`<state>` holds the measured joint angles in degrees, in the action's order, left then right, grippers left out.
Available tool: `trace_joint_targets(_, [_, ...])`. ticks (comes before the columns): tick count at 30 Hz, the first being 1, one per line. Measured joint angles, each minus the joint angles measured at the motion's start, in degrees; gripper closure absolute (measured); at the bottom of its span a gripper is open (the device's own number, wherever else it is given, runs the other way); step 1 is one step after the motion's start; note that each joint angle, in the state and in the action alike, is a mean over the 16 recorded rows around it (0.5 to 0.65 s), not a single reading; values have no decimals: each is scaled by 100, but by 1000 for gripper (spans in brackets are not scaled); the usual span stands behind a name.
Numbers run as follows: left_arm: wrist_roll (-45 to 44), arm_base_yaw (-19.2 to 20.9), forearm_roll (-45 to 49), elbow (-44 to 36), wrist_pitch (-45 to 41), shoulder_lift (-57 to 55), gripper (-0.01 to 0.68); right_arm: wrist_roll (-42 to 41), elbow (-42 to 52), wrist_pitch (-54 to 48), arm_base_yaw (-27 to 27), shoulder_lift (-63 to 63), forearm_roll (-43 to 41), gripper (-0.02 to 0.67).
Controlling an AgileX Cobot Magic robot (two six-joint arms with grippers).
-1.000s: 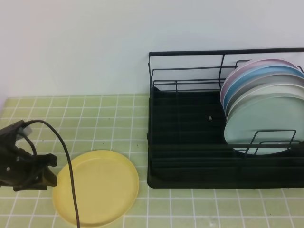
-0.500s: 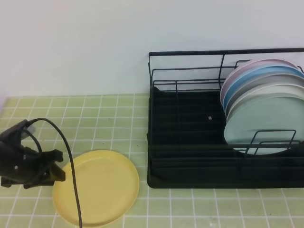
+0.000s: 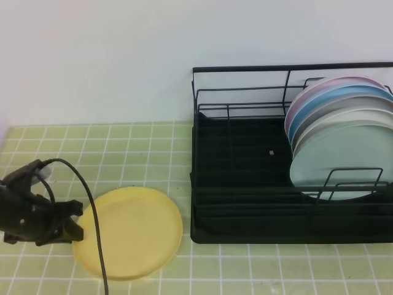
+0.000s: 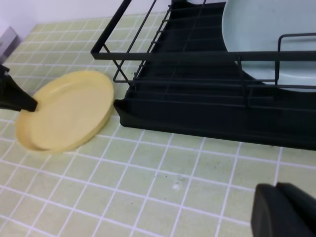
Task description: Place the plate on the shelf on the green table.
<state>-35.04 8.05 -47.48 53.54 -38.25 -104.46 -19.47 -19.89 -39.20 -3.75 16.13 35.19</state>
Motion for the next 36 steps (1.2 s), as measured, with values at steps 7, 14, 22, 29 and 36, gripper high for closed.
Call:
trace_joint_targets(7, [-198,25,-38,182,-223,364,663,-41,0,-3,0,0,44,652])
trace_joint_targets(14, [-120,37,72,697,-484,1068,666,-62,-1,0,0,4,163,652])
trace_joint_targets(22, [63,-110,124,1303,-969,2005,666,-168,-241,-49,0,305,525,652])
trace_joint_targets(29, [104,-714,65,1412,-1384,2667,666,-420,-958,-376,0,1176,854,652])
trace_joint_targets(36, [211,-1652,91,1294,-1562,3016,667,-604,-1844,-820,0,2238,1134,633])
